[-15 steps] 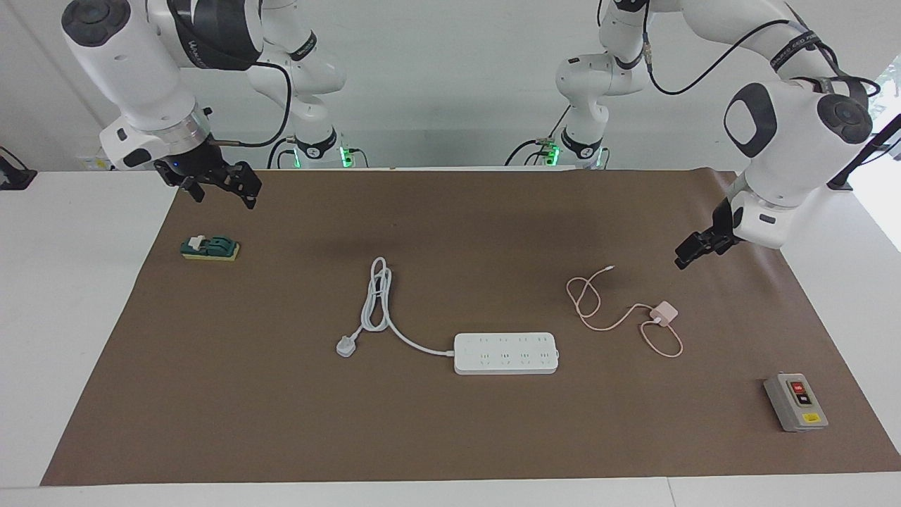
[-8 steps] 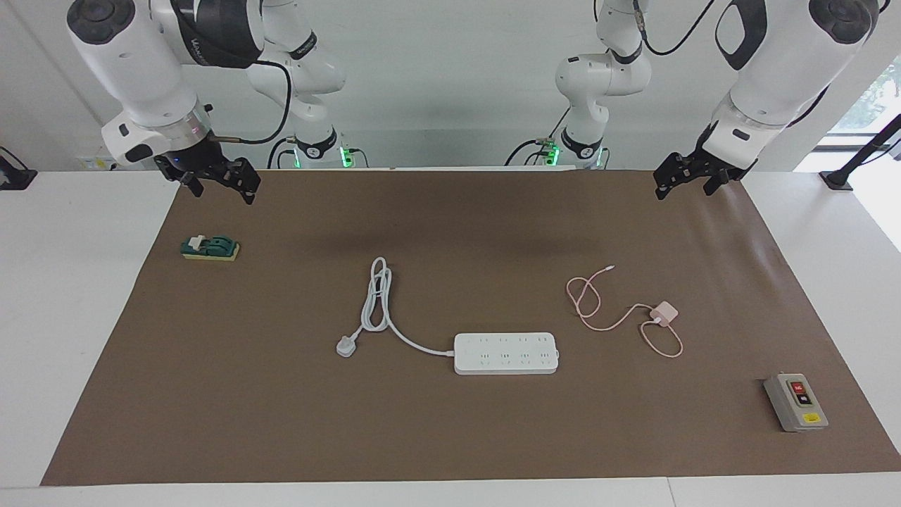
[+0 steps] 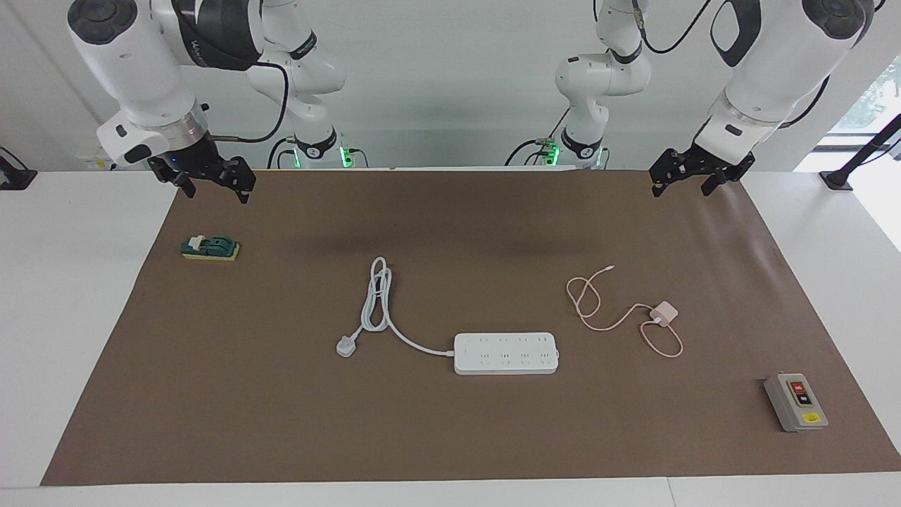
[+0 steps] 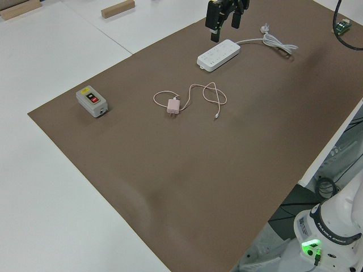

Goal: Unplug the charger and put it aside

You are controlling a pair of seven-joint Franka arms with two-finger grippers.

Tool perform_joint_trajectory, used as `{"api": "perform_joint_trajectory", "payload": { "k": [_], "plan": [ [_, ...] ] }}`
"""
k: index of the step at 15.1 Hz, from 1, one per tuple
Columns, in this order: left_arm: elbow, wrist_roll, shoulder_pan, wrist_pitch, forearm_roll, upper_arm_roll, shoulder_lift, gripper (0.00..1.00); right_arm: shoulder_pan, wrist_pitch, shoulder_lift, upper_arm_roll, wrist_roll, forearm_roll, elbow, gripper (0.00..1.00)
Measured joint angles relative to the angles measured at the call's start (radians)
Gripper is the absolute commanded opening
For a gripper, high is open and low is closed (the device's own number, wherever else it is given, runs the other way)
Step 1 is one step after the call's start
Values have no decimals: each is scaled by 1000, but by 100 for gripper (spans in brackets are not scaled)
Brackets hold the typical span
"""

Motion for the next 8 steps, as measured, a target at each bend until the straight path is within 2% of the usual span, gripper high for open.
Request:
{"api": "perform_joint_trajectory", "payload": {
  "k": [8],
  "plan": [
    [-32,26,0,32,0,0,-16,100,-2,58,0,1,-158,0,0,100]
  ]
}}
